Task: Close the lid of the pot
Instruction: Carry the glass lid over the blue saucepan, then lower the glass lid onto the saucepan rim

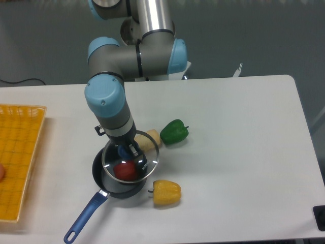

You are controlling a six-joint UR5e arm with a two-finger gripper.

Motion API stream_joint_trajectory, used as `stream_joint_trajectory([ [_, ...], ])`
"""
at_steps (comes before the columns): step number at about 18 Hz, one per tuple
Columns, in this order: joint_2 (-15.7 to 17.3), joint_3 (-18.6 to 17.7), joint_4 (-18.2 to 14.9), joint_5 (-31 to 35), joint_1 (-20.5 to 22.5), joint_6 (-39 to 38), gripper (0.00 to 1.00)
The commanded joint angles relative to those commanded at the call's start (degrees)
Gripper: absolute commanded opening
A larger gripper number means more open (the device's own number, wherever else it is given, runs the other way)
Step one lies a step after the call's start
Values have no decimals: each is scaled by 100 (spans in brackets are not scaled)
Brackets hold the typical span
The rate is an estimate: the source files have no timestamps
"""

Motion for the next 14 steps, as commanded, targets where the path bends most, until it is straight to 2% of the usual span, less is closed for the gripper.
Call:
stream_joint_trajectory([
  [4, -70, 17, -26, 18, -18, -26, 53],
  [8, -158, 228, -325, 35, -18, -26, 53],
  [14, -255, 316, -334, 44, -27, -70, 53],
])
